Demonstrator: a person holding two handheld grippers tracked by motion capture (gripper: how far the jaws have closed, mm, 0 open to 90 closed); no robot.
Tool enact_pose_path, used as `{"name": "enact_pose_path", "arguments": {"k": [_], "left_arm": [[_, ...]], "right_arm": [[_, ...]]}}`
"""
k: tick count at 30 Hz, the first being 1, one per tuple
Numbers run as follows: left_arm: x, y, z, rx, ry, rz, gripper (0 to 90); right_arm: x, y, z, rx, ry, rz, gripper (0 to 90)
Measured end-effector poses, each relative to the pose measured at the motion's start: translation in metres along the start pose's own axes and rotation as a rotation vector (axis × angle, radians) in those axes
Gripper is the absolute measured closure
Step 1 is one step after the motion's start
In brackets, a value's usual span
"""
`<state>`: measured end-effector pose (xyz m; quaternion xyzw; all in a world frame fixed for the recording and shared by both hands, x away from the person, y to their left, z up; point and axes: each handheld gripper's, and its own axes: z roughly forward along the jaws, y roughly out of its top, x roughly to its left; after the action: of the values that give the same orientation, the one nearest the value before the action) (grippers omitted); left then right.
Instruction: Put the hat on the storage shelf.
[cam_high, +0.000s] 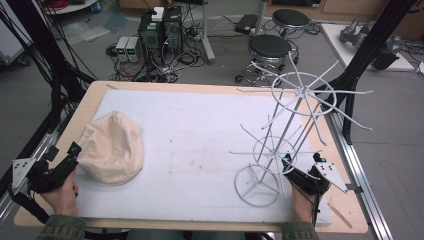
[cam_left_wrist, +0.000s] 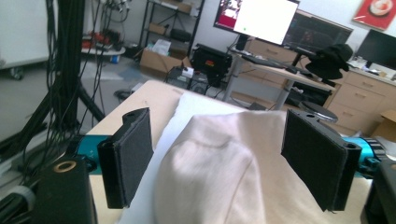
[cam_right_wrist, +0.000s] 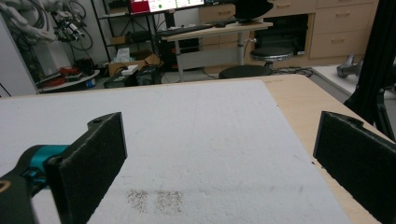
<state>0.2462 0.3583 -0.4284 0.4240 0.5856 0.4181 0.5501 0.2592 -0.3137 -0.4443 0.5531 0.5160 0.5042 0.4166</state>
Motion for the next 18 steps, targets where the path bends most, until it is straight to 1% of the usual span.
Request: {"name": "enact_pose_path", "arguments": {"k": [2,4,6,8,10,11,13,14,15,16,18], "left_arm": [[-0.005,0.004,0.001,0.001,-0.015,0.017,25.0],[-0.012,0.010,0.003,0.013,-0.035,0.036,25.0],[-0.020,0.013,0.005,0.021,-0.054,0.065,25.0],[-0.026,0.015,0.009,0.056,-0.068,0.095,24.7],[-0.029,0.017,0.013,0.080,-0.084,0.084,24.1],[-0.031,0.019,0.017,0.091,-0.101,0.068,24.3],[-0.033,0.022,0.022,0.122,-0.134,0.055,24.8],[-0.035,0.023,0.025,0.135,-0.142,0.063,24.8],[-0.040,0.025,0.029,0.162,-0.159,0.082,24.8],[-0.040,0.025,0.029,0.162,-0.159,0.082,24.8],[-0.045,0.028,0.033,0.176,-0.171,0.096,24.9]], "right_arm": [[0.000,0.000,0.000,-0.001,0.002,-0.008,1.6],[0.000,0.000,0.000,-0.002,0.005,-0.019,1.6],[0.001,0.000,0.000,0.000,0.009,-0.024,1.6],[0.004,0.001,-0.001,-0.003,0.019,-0.027,1.6],[0.005,0.000,-0.001,0.000,0.026,-0.034,1.6],[0.005,0.000,0.000,-0.001,0.024,-0.037,1.6],[0.005,0.000,0.000,0.002,0.026,-0.039,1.6],[0.005,0.000,0.000,0.004,0.027,-0.035,1.6],[0.005,0.000,0.000,0.001,0.030,-0.033,1.6],[0.005,0.000,0.000,0.001,0.030,-0.033,1.6],[0.004,0.000,0.000,0.003,0.029,-0.033,1.6]]}}
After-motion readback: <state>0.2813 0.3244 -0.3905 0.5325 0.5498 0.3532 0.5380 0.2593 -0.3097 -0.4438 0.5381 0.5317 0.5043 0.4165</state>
